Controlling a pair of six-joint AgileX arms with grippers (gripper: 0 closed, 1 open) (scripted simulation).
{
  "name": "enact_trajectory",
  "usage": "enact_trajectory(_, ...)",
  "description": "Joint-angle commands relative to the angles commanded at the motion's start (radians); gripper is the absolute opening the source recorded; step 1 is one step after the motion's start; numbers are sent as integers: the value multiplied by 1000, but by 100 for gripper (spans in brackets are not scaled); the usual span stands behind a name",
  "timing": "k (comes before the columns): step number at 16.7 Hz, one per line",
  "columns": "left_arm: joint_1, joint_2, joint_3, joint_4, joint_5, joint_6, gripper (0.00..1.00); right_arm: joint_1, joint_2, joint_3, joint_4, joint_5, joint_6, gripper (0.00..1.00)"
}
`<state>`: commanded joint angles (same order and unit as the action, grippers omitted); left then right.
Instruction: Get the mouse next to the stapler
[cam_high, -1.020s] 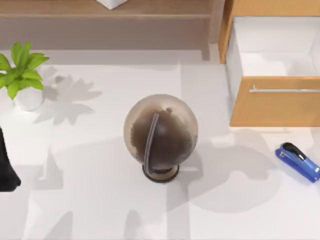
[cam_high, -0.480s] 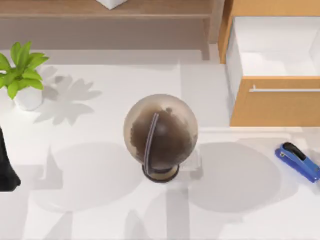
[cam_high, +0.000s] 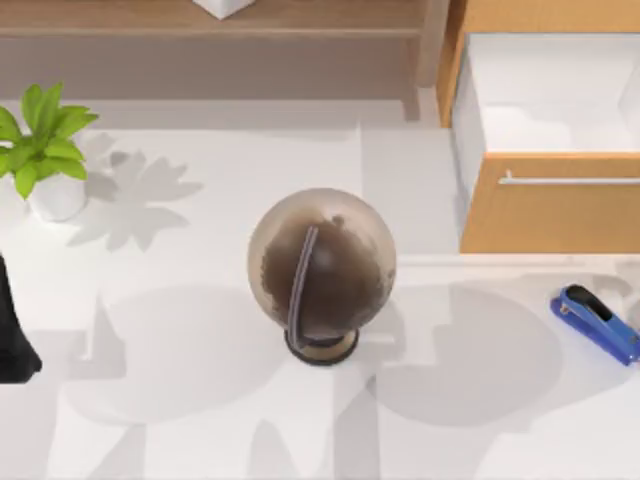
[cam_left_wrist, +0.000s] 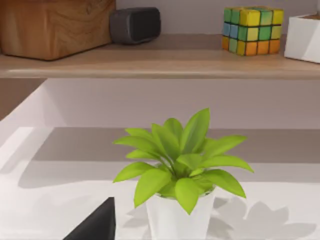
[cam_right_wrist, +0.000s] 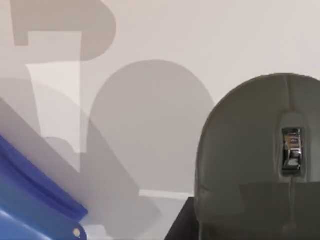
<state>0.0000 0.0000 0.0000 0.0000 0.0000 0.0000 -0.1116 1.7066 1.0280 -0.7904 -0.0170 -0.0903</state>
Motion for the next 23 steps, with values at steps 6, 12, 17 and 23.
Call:
enact_trajectory(6, 0, 0, 0, 0, 0, 0, 100, 4, -6, 0, -3, 0, 2, 0)
enact_trajectory(12, 0, 0, 0, 0, 0, 0, 100, -2, -17, -13, -1, 2, 0, 0)
enact_trajectory(17, 0, 0, 0, 0, 0, 0, 100, -4, -19, -17, 8, 4, -1, 0)
enact_trajectory(23, 0, 0, 0, 0, 0, 0, 100, -3, -9, -16, 27, 3, -2, 0)
